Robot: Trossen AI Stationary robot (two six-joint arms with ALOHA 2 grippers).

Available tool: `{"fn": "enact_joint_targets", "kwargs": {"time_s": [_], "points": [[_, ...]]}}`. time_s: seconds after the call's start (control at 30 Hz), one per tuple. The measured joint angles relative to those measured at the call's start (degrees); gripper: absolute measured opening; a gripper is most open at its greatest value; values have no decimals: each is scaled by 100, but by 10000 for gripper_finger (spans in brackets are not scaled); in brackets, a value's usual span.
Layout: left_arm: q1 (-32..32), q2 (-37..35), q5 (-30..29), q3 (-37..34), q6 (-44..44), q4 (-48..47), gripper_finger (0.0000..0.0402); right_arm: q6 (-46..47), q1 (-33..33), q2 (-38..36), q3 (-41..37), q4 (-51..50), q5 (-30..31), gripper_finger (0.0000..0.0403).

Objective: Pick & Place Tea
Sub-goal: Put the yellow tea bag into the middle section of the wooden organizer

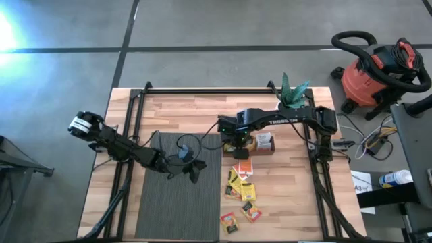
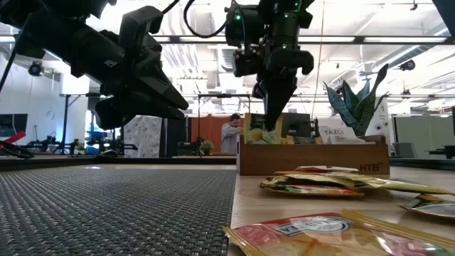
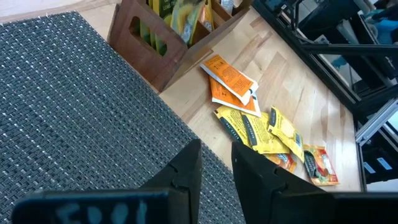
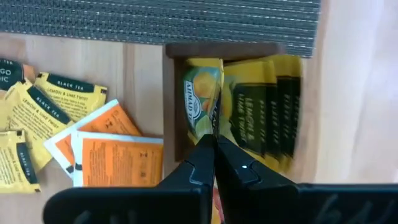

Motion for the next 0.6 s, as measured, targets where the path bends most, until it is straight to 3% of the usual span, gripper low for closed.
{"fn": "enact_joint_targets", "kwargs": {"time_s": [0.3, 0.6], "points": [[-2, 0, 0, 0, -113, -23, 84, 267, 13, 117, 50, 212, -9, 18], [-7, 0, 0, 0, -101, -28, 84, 600, 11, 89, 50, 248, 310, 85]]}}
